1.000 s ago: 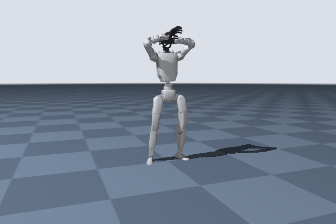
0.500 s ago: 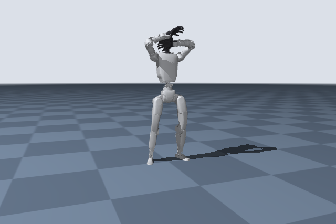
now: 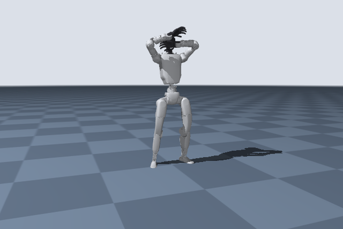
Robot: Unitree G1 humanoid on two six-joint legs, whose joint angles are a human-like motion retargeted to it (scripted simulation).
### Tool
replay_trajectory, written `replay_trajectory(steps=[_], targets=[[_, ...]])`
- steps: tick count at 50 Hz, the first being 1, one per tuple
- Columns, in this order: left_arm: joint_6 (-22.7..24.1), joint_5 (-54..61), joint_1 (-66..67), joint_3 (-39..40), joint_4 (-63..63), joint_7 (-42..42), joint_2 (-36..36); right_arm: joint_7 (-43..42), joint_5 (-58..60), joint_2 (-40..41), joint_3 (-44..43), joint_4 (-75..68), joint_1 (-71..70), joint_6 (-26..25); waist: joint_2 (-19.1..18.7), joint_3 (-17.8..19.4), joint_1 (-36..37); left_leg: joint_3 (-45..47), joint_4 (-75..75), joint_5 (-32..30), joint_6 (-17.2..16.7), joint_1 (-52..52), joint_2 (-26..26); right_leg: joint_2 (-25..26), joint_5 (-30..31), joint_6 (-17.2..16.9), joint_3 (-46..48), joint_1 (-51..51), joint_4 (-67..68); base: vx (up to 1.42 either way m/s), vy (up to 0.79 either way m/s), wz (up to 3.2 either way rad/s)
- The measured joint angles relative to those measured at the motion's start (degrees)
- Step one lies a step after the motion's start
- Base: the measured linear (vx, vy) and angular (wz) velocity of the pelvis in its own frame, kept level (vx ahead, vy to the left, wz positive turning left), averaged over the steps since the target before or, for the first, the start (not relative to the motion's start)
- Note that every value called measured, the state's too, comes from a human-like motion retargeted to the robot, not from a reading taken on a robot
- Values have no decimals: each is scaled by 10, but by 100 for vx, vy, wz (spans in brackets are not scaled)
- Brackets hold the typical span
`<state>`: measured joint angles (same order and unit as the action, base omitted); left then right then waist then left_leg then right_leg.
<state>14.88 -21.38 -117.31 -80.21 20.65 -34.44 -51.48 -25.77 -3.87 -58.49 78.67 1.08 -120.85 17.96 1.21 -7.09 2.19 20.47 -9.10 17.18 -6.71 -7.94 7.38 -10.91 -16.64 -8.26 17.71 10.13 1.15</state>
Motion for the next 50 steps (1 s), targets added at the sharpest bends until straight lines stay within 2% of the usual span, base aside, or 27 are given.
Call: replay_trajectory(steps=[2, 5, 8, 10, 12, 15, 18, 20, 22, 25, 28, 30, 33, 35, 38, 41, 44, 47, 50], targets=[[-29, -11, -13, 24, -39, -16, 0, 66, 21, -6, 15, 37, 17, 1, 8, -4, -9, 0, 1, -1, 0, 0, -1, -1, 0, -3, 1, 0, 0, 0, 0, 0], [-49, 97, -14, 38, -138, -13, 2, 137, 26, -18, 15, 137, 41, -3, 14, 6, -12, 2, 0, 0, 4, -4, -2, -2, -2, -5, 0, 4, -1, 0, 0, 0], [-59, 243, -5, 33, -236, 17, -4, 110, -31, -15, 4, 220, 58, -10, 3, 12, -4, 6, 0, 0, 11, -7, -2, -3, -1, -8, -4, 3, -1, 0, 0, 0], [-68, 275, -11, 0, -283, 63, -13, 77, -75, -7, -35, 242, 79, -4, -3, 14, -3, 10, 0, -1, 14, -7, -2, -2, 0, -8, -8, 1, -1, 0, 0, 0], [-65, 242, 10, 0, -287, 125, -23, 37, -81, 2, -49, 225, 72, 6, -19, 10, 9, 13, 1, -1, 15, -6, -1, -1, 0, -8, -12, -4, 0, 0, 0, 0], [-19, 132, 32, 0, -203, 172, -42, -53, -8, 20, -30, 145, 15, 10, -43, 4, 23, 18, 2, -2, 12, -2, 2, 2, 2, -5, -19, -12, 1, 0, 0, 0], [18, -7, 9, 0, -44, 120, -44, -101, 74, 27, 6, 52, -33, -2, -44, 3, 24, 19, 3, -4, 6, 3, 4, 4, 4, -1, -21, -19, 3, 0, 0, 0], [21, -36, -9, 0, 34, 81, -30, -81, 97, 23, 13, 15, -29, -7, -29, 5, 15, 16, 4, -6, 3, 6, 5, 5, 5, 1, -20, -21, 3, 0, 0, 0], [8, -29, -26, 0, 53, 44, -15, -33, 117, 11, 15, 12, -12, -6, -8, 8, 3, 12, 5, -7, 1, 9, 4, 4, 6, 2, -16, -21, 2, -2, -1, 10], [-14, -8, -56, 0, -15, 1, -2, 36, 180, -12, 15, 71, 10, 6, 19, 15, -11, 4, 4, -10, 1, 14, 2, 3, 7, 0, -8, -20, 0, -3, -1, 22], [-37, 34, -77, 20, -167, -23, 8, 41, 211, -33, 15, 187, 9, 14, 23, 29, -10, -3, 2, -11, 6, 19, -1, 1, 8, -5, 0, -18, -3, -3, -1, 20], [-43, 85, -65, 46, -257, -18, 14, 20, 184, -36, 5, 251, 16, 13, 16, 36, -3, -7, 0, -11, 10, 21, -2, 0, 8, -7, 4, -16, -4, 0, 0, 0], [-45, 127, -48, 30, -338, 30, 19, -7, 107, -23, -64, 281, 49, 12, 12, 39, -3, -9, -1, -12, 14, 23, -2, 0, 9, -8, 7, -16, -6, 0, 0, 0], [-32, 128, -36, 0, -340, 76, 19, -27, 70, -11, -102, 253, 55, 9, 11, 38, -2, -9, 0, -12, 14, 24, -2, 0, 10, -7, 7, -17, -7, 0, 0, 0], [1, 71, 0, 0, -243, 130, 6, -56, 42, 6, -90, 152, 25, 6, -6, 32, 9, -8, 1, -12, 11, 24, 0, 2, 11, -2, 4, -19, -6, 0, 0, 0], [10, -2, 3, 0, -103, 123, 2, -52, 5, 24, -65, 30, 10, 1, -11, 30, 12, -7, 2, -12, 6, 24, 3, 5, 11, 3, 2, -20, -5, 0, 0, 0], [-3, 6, -7, 0, -13, 88, 13, 2, -34, 34, -42, -50, 30, -8, 3, 31, 2, -8, 2, -11, 2, 22, 3, 5, 11, 7, 3, -18, -4, 0, 0, 0], [-19, 33, -20, 19, -24, 40, 22, 64, -3, 24, -2, -30, 44, -8, 15, 34, -4, -10, 2, -11, 1, 21, 2, 4, 10, 6, 5, -15, -5, 0, 0, 0], [-39, 56, -34, 49, -122, 10, 16, 96, 82, 7, 15, 87, 44, 4, 20, 37, -6, -11, 2, -10, 3, 20, -1, 2, 9, 1, 8, -13, -5, 0, 0, 0]])
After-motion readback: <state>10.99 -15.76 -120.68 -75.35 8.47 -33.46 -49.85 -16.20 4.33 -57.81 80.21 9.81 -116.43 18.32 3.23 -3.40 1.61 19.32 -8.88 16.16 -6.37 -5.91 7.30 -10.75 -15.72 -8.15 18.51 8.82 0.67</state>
